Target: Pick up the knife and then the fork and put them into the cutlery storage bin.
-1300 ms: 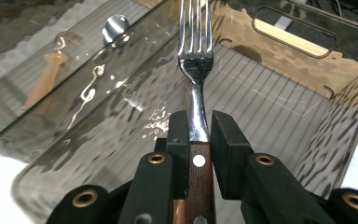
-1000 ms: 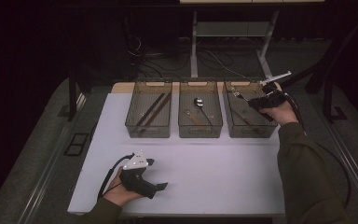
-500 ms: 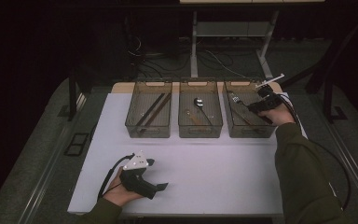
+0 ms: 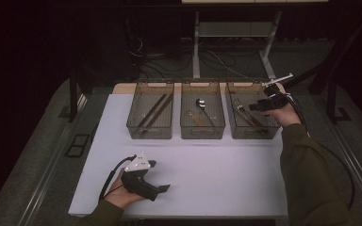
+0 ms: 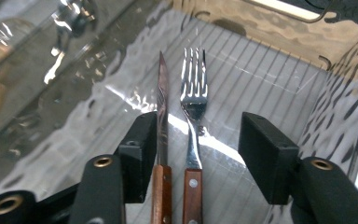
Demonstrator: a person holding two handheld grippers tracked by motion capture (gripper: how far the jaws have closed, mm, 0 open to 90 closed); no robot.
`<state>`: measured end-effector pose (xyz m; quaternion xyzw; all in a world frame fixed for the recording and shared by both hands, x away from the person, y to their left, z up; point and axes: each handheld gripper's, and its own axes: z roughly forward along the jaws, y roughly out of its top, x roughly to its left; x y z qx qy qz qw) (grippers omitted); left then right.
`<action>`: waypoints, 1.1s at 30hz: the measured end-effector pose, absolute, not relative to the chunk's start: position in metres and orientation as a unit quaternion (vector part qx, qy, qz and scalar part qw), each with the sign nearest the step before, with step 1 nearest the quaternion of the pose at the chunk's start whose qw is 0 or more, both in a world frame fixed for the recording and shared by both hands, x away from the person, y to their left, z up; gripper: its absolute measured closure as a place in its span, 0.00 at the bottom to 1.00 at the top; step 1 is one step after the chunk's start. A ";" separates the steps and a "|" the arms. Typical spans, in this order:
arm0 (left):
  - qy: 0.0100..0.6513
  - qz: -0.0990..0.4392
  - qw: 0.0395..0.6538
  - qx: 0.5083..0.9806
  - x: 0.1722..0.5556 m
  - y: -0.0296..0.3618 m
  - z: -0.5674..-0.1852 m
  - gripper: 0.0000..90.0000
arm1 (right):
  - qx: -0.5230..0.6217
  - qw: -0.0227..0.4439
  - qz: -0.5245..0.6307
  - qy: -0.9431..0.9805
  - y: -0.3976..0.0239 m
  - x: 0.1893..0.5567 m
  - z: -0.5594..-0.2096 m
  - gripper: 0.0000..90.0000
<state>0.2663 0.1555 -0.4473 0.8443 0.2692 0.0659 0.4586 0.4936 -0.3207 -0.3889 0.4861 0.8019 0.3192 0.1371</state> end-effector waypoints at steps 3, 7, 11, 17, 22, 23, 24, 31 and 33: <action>0.270 0.066 0.458 0.844 0.267 0.155 -0.447 0.00 | 0.485 0.128 0.336 0.797 -0.322 0.491 -0.386 0.45; 0.270 0.066 0.458 0.844 0.267 0.155 -0.447 0.00 | 0.482 0.127 0.355 0.791 -0.324 0.488 -0.381 0.39; 0.270 0.066 0.457 0.845 0.267 0.155 -0.448 0.00 | 0.476 0.136 0.366 0.788 -0.324 0.484 -0.377 0.33; 0.273 0.064 0.461 0.842 0.269 0.155 -0.447 0.00 | 0.465 0.141 0.390 0.782 -0.322 0.472 -0.370 0.28; 0.273 0.064 0.459 0.843 0.270 0.153 -0.448 0.00 | 0.450 0.137 0.403 0.785 -0.319 0.458 -0.367 0.24; 0.274 0.065 0.457 0.844 0.271 0.153 -0.448 0.00 | 0.445 0.141 0.402 0.788 -0.319 0.455 -0.367 0.23; 0.271 0.064 0.455 0.846 0.271 0.153 -0.448 0.00 | 0.442 0.143 0.399 0.790 -0.318 0.452 -0.367 0.23; 0.273 0.065 0.454 0.846 0.271 0.154 -0.448 0.00 | 0.427 0.151 0.409 0.792 -0.319 0.432 -0.368 0.21; 0.273 0.064 0.452 0.847 0.271 0.155 -0.448 0.00 | 0.422 0.150 0.414 0.792 -0.320 0.426 -0.369 0.20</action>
